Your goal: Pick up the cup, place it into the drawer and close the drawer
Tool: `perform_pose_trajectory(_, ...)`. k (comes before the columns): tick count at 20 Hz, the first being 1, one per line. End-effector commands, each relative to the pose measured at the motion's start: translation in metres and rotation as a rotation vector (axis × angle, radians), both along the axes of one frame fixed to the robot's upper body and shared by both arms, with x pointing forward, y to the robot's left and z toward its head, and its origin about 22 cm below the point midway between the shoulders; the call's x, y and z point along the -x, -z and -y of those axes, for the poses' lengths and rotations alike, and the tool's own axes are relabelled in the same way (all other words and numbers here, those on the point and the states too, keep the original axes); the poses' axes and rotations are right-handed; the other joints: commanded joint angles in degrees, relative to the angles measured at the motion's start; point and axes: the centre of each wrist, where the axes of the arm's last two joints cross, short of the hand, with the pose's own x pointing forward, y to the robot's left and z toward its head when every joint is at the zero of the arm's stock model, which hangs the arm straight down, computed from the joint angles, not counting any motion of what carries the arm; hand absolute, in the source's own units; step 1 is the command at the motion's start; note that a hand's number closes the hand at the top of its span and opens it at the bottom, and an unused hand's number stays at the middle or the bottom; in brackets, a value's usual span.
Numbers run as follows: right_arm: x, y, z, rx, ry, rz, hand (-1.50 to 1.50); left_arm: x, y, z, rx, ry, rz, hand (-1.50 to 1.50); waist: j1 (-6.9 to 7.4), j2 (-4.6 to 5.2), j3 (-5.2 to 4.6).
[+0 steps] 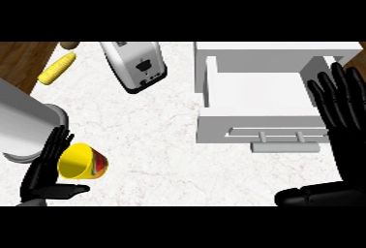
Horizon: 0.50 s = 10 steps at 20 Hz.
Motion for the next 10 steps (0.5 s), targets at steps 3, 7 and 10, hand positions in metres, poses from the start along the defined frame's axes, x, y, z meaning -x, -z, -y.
perform_pose_trajectory(3,-0.006,-0.006,-0.009,0.004,0.013,0.016,-1.50,0.001,0.018,0.008,0.032,0.043,0.025,-1.50,0.01,0.02,-0.01)
perform_pose_trajectory(7,0.007,0.004,0.002,0.014,0.003,0.006,-1.50,-0.007,0.019,0.009,0.036,0.054,0.020,-1.50,-0.19,0.02,-0.01)
perform_pose_trajectory(10,-0.010,0.011,-0.009,0.001,0.006,0.017,-1.50,-0.010,0.020,0.019,0.050,0.060,0.036,-1.50,0.09,0.01,0.01)
